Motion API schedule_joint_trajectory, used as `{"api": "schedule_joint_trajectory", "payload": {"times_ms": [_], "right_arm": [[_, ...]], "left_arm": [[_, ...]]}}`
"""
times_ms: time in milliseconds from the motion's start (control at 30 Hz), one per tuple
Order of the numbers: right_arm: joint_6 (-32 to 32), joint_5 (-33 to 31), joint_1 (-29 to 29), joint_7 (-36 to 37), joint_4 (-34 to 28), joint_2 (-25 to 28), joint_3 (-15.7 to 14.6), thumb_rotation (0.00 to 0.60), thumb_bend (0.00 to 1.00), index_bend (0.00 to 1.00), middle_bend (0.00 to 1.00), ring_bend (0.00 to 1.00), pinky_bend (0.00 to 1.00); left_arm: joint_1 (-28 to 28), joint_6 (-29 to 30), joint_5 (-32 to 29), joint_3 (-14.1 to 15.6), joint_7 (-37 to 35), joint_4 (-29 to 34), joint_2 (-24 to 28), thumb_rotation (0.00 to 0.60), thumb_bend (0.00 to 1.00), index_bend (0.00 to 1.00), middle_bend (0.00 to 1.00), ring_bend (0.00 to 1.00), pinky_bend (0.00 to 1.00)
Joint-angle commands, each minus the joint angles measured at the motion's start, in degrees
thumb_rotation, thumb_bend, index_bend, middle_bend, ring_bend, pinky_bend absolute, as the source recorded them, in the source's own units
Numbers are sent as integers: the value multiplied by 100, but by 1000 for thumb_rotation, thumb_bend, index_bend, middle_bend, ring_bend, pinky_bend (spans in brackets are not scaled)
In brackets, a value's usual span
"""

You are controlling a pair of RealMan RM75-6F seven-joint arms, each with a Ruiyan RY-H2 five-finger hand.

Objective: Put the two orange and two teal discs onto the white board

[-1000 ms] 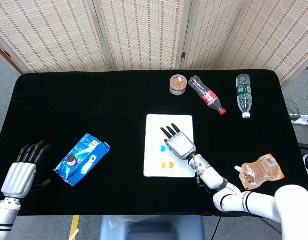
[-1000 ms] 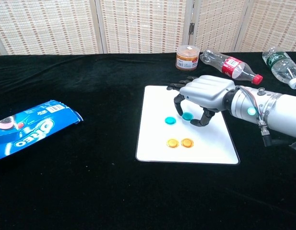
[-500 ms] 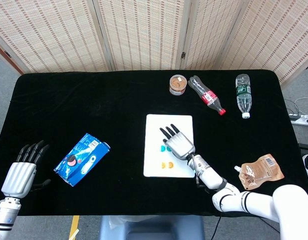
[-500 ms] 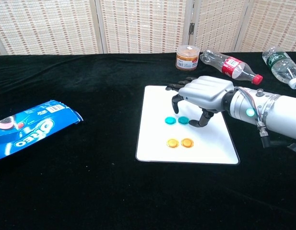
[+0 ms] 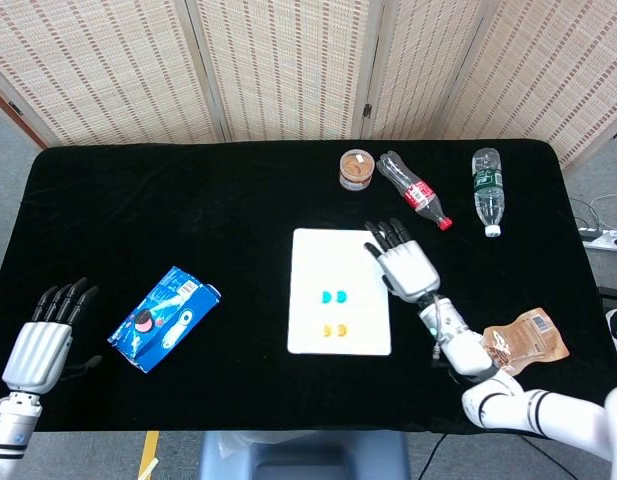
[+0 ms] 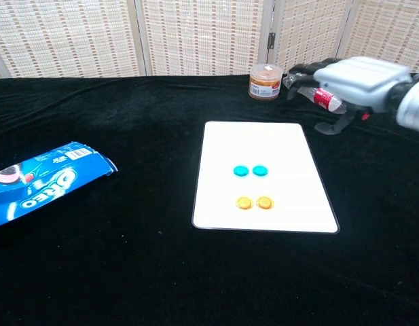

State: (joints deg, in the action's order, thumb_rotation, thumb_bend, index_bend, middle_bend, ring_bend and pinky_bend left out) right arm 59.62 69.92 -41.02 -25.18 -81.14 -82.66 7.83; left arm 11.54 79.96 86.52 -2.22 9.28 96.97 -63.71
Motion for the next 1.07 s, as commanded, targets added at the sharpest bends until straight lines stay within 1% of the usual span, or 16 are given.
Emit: {"api": "schedule_joint_trajectory", "payload": {"times_ms": [33,133,267,433,533,700,1067], "right_arm": [[428,35,452,359,-421,513,-53,600,427,194,37,0,0],[752,154,817,728,-641,862,-166,600,427,191,41,0,0],[1220,381,1316,1252,-841,1210,-342,600,427,146,39,0,0],[1704,801,1851,1964,-1037,1477,-600,600,427,100,14,0,0],[2052,1061,2129,2215,-1037,1557,-706,600,427,77,1,0,0],[2456,1286,2507,2425,-1106,1678,-819,600,426,59,0,0,0],[2947,1311,3177,2544,-1279,1804,-891,600,426,59,0,0,0]], "left_arm": [[21,-17,24,0,30,23,-9,600,161,0,0,14,0],[47,-15,53,-14,67,46,-28,600,161,0,0,14,0],[52,30,-11,-75,188,92,-80,600,162,0,0,14,0],[10,109,-179,-141,413,183,-137,600,161,0,0,14,0],[-42,197,-301,-188,518,217,-152,600,161,0,0,14,0],[-166,469,-401,-265,620,199,-225,600,162,0,0,14,0],[-393,849,-339,-239,732,260,-282,600,162,0,0,14,0]]}}
